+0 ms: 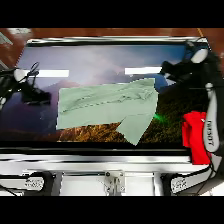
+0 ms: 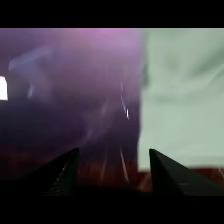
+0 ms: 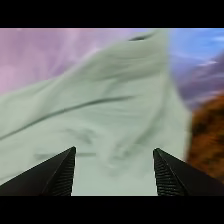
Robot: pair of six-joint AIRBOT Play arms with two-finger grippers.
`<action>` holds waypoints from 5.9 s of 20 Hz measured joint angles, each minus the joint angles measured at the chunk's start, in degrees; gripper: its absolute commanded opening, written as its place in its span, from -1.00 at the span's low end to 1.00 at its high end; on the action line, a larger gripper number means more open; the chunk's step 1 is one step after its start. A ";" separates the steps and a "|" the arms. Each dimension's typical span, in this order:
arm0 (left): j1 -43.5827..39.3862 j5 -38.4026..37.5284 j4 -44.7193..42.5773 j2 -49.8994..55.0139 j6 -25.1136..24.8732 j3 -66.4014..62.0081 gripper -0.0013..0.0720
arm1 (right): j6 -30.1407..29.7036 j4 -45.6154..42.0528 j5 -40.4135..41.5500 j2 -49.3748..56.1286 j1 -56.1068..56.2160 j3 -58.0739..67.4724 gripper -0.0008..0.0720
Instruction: Fold the shirts.
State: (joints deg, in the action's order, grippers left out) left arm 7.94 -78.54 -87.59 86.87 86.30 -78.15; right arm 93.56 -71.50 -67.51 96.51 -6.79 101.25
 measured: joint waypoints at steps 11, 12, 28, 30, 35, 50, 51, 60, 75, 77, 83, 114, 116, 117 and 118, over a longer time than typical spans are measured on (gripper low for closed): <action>17.70 9.66 26.69 -7.17 -8.98 26.88 0.96 | -8.33 4.44 -19.63 -4.52 -13.66 -1.44 0.66; 17.05 10.73 27.47 -6.58 -9.16 27.45 0.96 | -8.37 4.83 -19.65 -4.52 -13.75 -1.53 0.66; 5.77 19.74 30.97 -0.22 -7.87 28.94 -0.88 | -6.62 3.69 -18.93 -4.07 -14.08 -14.38 0.66; 5.55 20.41 30.36 -1.36 -8.15 29.07 -0.88 | -7.80 6.08 -17.57 -4.07 -14.08 -20.55 0.66; 5.57 20.55 30.67 -4.42 -8.57 28.83 -0.88 | -10.95 14.84 -8.90 -4.07 -14.08 -35.65 0.66; 5.57 21.07 31.10 -6.93 -9.01 28.09 -0.88 | -10.67 23.21 11.04 -4.04 -1.31 -43.69 -0.81; 5.57 21.07 31.10 -6.93 -9.03 27.61 -0.88 | -10.69 23.52 10.82 -4.07 -0.87 -43.74 -0.82; 5.57 17.92 30.86 -17.33 -11.80 10.43 -0.88 | -19.87 24.83 7.02 -19.65 -0.98 -36.79 -0.82; 5.57 21.33 25.97 -50.93 -10.19 -30.03 -0.88 | -16.87 5.31 20.48 -64.61 -1.33 -6.14 -0.82; 5.57 17.79 22.67 -52.02 -9.94 -29.81 -0.88 | -14.60 1.84 15.52 -65.99 -1.33 -5.68 -0.82; 5.57 11.15 16.94 -51.10 -10.03 -20.52 -0.88 | -10.14 -2.67 7.76 -61.81 -1.33 -5.31 -0.82; 1.07 28.11 15.52 12.87 -9.29 -5.92 -0.87 | -2.58 -1.95 31.52 5.64 11.61 -14.60 -0.82; 1.31 23.50 15.06 13.35 -9.16 -6.88 -0.87 | -1.29 -3.43 24.98 5.07 11.54 -14.60 -0.82; 1.44 20.79 14.53 13.46 -9.14 -7.54 -0.87 | -0.83 -4.31 21.18 4.72 11.52 -14.58 -0.82; 1.53 18.32 13.99 13.57 -9.14 -8.07 -0.87 | -0.17 -5.22 17.22 4.52 11.52 -14.58 -0.82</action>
State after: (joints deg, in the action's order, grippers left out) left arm 9.47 -60.23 -73.60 100.44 77.17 -86.21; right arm 93.38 -76.73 -50.28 101.03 4.73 86.67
